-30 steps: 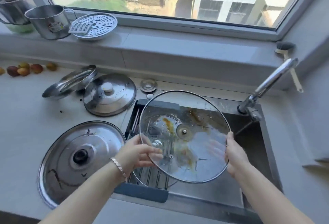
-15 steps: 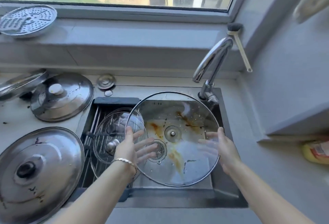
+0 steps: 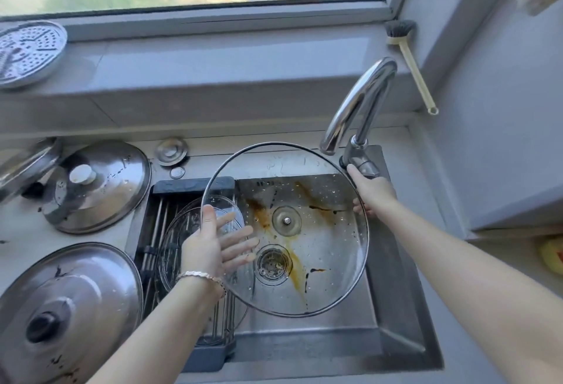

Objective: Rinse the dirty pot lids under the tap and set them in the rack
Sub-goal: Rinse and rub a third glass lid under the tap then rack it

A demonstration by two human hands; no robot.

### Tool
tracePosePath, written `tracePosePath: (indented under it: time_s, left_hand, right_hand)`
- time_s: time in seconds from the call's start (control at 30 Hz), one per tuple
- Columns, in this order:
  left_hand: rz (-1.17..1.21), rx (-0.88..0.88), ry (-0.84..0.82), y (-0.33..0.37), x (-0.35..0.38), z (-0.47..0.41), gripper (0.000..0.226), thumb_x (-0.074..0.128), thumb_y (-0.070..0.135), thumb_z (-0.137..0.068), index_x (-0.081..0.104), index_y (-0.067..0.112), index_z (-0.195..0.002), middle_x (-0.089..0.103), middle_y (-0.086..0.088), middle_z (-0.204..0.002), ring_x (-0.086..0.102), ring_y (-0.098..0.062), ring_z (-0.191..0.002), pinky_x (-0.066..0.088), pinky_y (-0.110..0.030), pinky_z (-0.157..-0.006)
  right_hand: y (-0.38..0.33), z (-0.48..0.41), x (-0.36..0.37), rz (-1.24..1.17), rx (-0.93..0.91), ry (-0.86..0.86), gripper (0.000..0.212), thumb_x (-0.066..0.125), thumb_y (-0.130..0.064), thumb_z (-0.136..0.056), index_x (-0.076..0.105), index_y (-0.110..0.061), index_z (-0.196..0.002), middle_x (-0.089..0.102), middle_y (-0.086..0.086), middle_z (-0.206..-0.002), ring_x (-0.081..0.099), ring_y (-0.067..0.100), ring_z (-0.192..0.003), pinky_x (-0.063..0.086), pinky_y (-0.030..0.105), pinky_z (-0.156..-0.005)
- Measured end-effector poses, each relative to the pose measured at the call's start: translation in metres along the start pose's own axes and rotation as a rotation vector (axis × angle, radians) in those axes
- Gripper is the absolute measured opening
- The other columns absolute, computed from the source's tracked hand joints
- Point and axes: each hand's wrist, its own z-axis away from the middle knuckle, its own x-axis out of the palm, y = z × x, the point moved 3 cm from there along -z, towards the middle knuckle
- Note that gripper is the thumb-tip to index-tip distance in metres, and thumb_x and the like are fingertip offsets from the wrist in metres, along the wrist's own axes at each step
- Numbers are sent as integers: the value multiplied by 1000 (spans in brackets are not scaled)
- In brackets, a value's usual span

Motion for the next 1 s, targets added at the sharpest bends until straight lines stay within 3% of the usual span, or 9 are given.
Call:
tracePosePath:
  time_s: [0.07, 0.1, 0.17, 0.27, 0.7, 0.83, 1.0]
  left_hand:
    - [-7, 8, 13, 0, -1, -3, 49, 37, 58, -85, 62, 17, -91, 74, -13, -76, 71, -29, -64, 55, -30, -42]
    - [-11, 10, 19, 0, -2, -4, 49, 37, 58, -84, 62, 17, -92, 74, -13, -77, 71, -29, -64, 56, -30, -43]
    - [-22, 13, 29, -1, -3, -5, 50, 37, 59, -84, 62, 17, -93, 74, -12, -78, 71, -28, -65, 57, -31, -46]
    - [-37, 14, 37, -1, -5, -6, 51, 37, 59, -84, 62, 17, -94, 74, -12, -80, 71, -29, -67, 58, -33, -49]
    - [-28, -29, 26, -5, 3, -5, 47, 37, 57, -85, 61, 17, -91, 74, -10, -73, 71, -29, -65, 58, -35, -48]
    - [-28, -38, 27, -6, 4, -4, 46, 36, 55, -87, 61, 16, -91, 74, -10, -72, 71, -29, -62, 58, -36, -48]
    - [-28, -57, 38, -7, 6, -3, 48, 37, 54, -89, 61, 14, -94, 72, -15, -79, 70, -29, -61, 58, -38, -49]
  right_hand:
    - [-6, -7, 6, 56, -11, -2, 40, 45, -52, -83, 60, -16, -85, 65, 5, -69, 68, 25, -64, 56, 38, -77]
    - [-8, -10, 9, 107, -17, 6, 38, 41, -45, -87, 60, -14, -95, 67, 8, -82, 68, 29, -78, 53, 38, -83]
    - [-10, -14, 11, 217, -2, 57, 41, 33, -33, -92, 57, -8, -114, 62, 16, -114, 60, 34, -102, 44, 33, -87]
    - [-9, -16, 13, 301, 25, 112, 46, 26, -27, -98, 48, 0, -128, 48, 21, -134, 47, 35, -120, 37, 34, -95]
    - [1, -18, 8, 328, -37, 102, 45, 25, -22, -97, 51, 8, -119, 50, 28, -128, 48, 38, -115, 37, 34, -87]
    - [7, -20, 7, 302, -60, 101, 42, 28, -22, -95, 56, 7, -109, 55, 28, -119, 52, 38, -107, 34, 32, -76]
    - [5, -15, 6, 262, -66, 116, 35, 30, -24, -95, 55, 0, -95, 57, 26, -116, 50, 34, -95, 34, 32, -76]
